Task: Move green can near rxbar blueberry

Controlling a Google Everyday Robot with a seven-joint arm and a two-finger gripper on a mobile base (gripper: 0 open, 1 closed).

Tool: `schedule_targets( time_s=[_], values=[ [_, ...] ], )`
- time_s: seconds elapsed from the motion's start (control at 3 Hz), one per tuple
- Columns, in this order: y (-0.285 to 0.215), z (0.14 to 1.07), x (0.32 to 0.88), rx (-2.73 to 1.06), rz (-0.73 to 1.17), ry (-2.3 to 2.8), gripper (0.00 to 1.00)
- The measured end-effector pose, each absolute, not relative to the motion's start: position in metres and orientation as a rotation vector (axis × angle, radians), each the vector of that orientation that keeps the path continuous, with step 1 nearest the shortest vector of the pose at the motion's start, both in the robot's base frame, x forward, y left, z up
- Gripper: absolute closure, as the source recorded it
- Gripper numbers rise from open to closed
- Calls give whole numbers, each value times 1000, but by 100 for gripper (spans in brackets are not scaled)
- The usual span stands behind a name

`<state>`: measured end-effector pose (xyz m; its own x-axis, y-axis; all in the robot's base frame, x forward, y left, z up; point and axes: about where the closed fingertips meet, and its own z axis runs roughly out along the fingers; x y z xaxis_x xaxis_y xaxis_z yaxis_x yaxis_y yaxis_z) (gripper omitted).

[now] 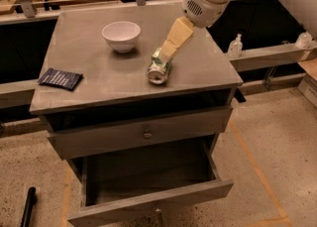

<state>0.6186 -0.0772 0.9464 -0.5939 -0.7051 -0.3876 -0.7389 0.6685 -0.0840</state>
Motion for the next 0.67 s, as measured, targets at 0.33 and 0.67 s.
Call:
schedule_targets(
  time_s=[0.33, 0.67],
  values=[
    [-69, 941, 626, -1080, 150, 2519, 0],
    [-36, 924, 643, -998, 197, 2586, 0]
  ],
)
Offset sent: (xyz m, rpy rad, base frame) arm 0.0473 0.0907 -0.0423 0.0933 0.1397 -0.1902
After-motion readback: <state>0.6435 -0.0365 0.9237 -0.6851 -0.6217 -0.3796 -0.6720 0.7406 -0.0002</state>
